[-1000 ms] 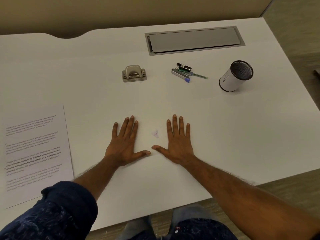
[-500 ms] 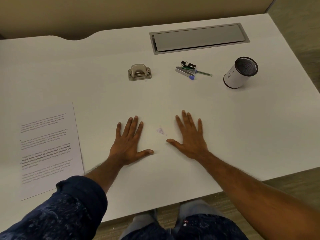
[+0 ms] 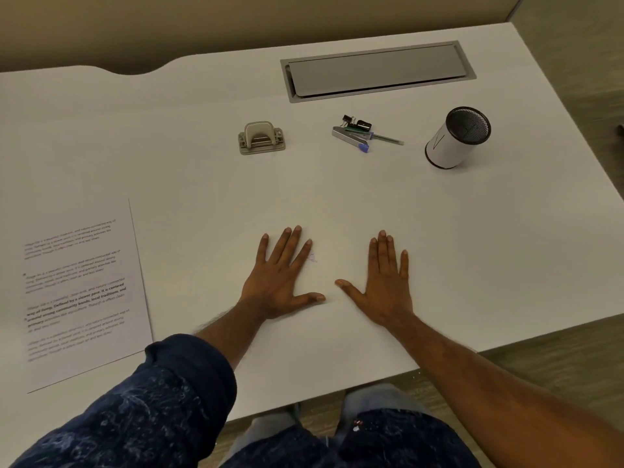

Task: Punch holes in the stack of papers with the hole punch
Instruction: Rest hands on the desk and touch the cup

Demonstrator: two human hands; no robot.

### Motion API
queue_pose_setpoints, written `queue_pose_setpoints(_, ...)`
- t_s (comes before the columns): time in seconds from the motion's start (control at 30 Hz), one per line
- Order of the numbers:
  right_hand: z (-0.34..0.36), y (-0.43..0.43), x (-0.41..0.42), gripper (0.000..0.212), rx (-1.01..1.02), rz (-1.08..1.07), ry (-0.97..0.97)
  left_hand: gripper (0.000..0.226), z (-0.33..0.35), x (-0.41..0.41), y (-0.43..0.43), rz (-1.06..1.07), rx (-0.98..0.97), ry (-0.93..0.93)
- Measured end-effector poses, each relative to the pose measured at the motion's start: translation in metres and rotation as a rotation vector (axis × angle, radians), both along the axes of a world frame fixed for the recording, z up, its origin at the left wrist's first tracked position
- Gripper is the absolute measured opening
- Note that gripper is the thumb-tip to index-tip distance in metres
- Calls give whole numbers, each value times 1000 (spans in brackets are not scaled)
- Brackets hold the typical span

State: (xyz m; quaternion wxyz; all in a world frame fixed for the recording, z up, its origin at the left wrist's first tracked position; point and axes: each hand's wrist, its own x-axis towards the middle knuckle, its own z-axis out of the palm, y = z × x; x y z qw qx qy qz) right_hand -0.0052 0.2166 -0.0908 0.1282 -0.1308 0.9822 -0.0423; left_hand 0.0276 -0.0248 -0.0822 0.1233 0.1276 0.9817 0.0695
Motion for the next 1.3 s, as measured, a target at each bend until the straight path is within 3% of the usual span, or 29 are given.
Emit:
queue_pose_setpoints(0.53, 7, -64, -57, 105, -51, 181, -5, 102, 2, 21, -43, 159, 12, 41)
queue_pose_setpoints(0.7, 9, -45, -60, 89, -211, 246, -52, 101, -1, 26, -44, 192, 27, 40)
queue_pose_setpoints(0.93, 5, -42, -32, 97, -119, 352, -46, 99, -4, 26, -44, 194, 12, 4)
queue_pose_setpoints(1.13, 3, -55, -15, 89, -73, 490, -1, 97, -2, 28, -50, 160, -11, -11)
queue_pose_setpoints(1.3, 5, -46, -1, 95, -53, 289, -3, 99, -2, 28, -51, 159, -1, -23)
